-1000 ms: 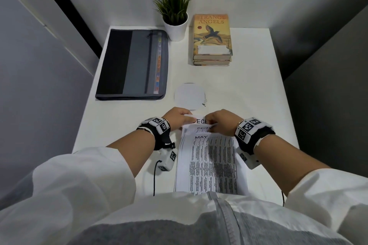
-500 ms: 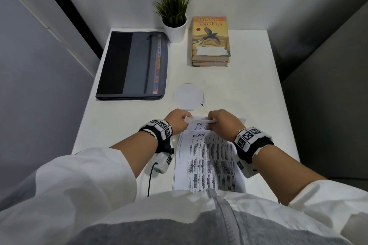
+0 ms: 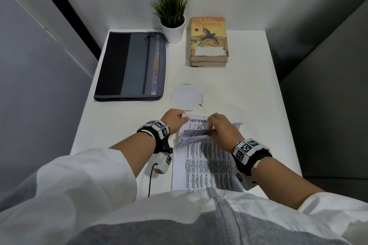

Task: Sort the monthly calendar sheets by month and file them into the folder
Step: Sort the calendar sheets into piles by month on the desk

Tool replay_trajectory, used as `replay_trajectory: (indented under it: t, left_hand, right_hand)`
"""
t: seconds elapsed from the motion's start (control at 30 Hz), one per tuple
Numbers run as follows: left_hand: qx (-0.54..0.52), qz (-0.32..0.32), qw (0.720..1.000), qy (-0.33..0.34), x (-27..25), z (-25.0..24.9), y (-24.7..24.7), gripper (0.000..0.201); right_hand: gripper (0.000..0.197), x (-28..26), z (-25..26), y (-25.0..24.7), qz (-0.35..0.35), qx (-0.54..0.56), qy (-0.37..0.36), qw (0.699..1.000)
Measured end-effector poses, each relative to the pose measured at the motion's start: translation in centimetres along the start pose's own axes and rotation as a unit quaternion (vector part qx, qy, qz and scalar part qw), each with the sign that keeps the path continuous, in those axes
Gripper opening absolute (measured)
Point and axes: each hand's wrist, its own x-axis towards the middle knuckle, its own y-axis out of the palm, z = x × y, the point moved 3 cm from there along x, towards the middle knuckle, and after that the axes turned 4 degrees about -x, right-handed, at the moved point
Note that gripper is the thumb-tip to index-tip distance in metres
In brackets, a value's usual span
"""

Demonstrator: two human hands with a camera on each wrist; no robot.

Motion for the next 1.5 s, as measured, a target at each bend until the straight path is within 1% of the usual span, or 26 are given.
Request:
replay_trajectory:
  t: [0.07,0.13,0.27,0.4,0.5,0.6,0.63,0.7,0.77,0.87,0.97,1.03,1.1,1.17,1.27,1.33,1.4,1.5]
  left_hand:
    - [0.017,-0.005,1.000,0.000,0.3,0.0,0.0,0.026]
    - [0.005,-0.009,1.000,0.001,0.5,0.1,-0.1,0.020]
    - [-0.011,-0.009,1.000,-0.011,0.8,0.6,0.1,0.024]
    - [-0.052,-0.012,0.998,-0.021,0.6,0.3,0.2,0.031]
    - [-0.036,-0.015,0.999,-0.020,0.7,0.2,-0.1,0.035]
    - [0.010,-0.024,1.000,-0.012,0.8,0.3,-0.2,0.040]
    - [0.015,-0.028,0.999,-0.010,0.8,0.4,-0.1,0.037]
    - [0.004,-0.026,1.000,-0.002,0.8,0.5,0.0,0.024]
    - [-0.018,-0.021,1.000,0.001,0.6,0.6,0.2,0.020]
    - [-0.047,-0.020,0.999,-0.008,0.6,0.7,0.6,0.020]
    - [-0.052,-0.017,0.998,-0.010,0.4,0.5,0.5,0.020]
    - [-0.052,-0.025,0.998,-0.017,0.4,0.4,0.1,0.026]
    - [-0.039,-0.029,0.999,-0.017,0.3,0.4,-0.2,0.036]
    - [-0.011,-0.024,1.000,-0.013,0.4,0.3,-0.3,0.036]
    - [0.020,-0.026,0.999,0.000,0.6,0.1,-0.3,0.040]
    - [0.026,-0.035,0.999,0.008,0.6,0.2,-0.1,0.031]
    - [0.009,-0.032,0.999,0.012,0.5,0.3,0.1,0.021]
    - [-0.037,-0.022,0.999,0.000,0.5,0.6,0.4,0.024]
  right_hand:
    - [0.014,-0.4,-0.3,0.3,0.001,-0.003,-0.006,1.000]
    - [0.016,-0.6,-0.7,0.5,-0.001,0.004,-0.009,1.000]
    - [0.010,-0.7,-0.8,0.5,-0.026,0.021,-0.011,0.999]
    - [0.011,-1.0,-0.7,0.7,-0.046,0.010,-0.022,0.999]
    - [0.012,-1.1,-0.7,0.8,-0.045,0.013,-0.026,0.999]
    - [0.012,-1.1,-0.7,0.8,-0.039,0.024,-0.019,0.999]
    - [0.013,-1.1,-0.7,0.8,-0.041,0.030,-0.021,0.998]
    - [0.017,-1.1,-0.7,0.8,-0.042,0.041,-0.026,0.998]
    - [0.018,-1.1,-0.8,0.9,-0.039,0.040,-0.029,0.998]
    - [0.015,-1.1,-0.8,1.0,-0.041,0.032,-0.021,0.998]
    - [0.014,-1.2,-0.7,1.0,-0.045,0.033,-0.015,0.998]
    - [0.013,-1.4,-0.6,0.8,-0.050,0.033,-0.015,0.998]
    - [0.012,-1.5,-0.5,0.7,-0.050,0.033,-0.011,0.998]
    - [0.011,-1.5,-0.5,0.6,-0.047,0.029,-0.010,0.998]
    - [0.012,-1.4,-0.3,0.5,-0.049,0.010,-0.029,0.998]
    - [0.013,-1.4,-0.2,0.5,-0.052,0.012,-0.039,0.998]
    - [0.014,-1.4,-0.2,0.5,-0.058,0.018,-0.041,0.997]
    - [0.014,-1.3,-0.3,0.6,-0.054,0.016,-0.040,0.998]
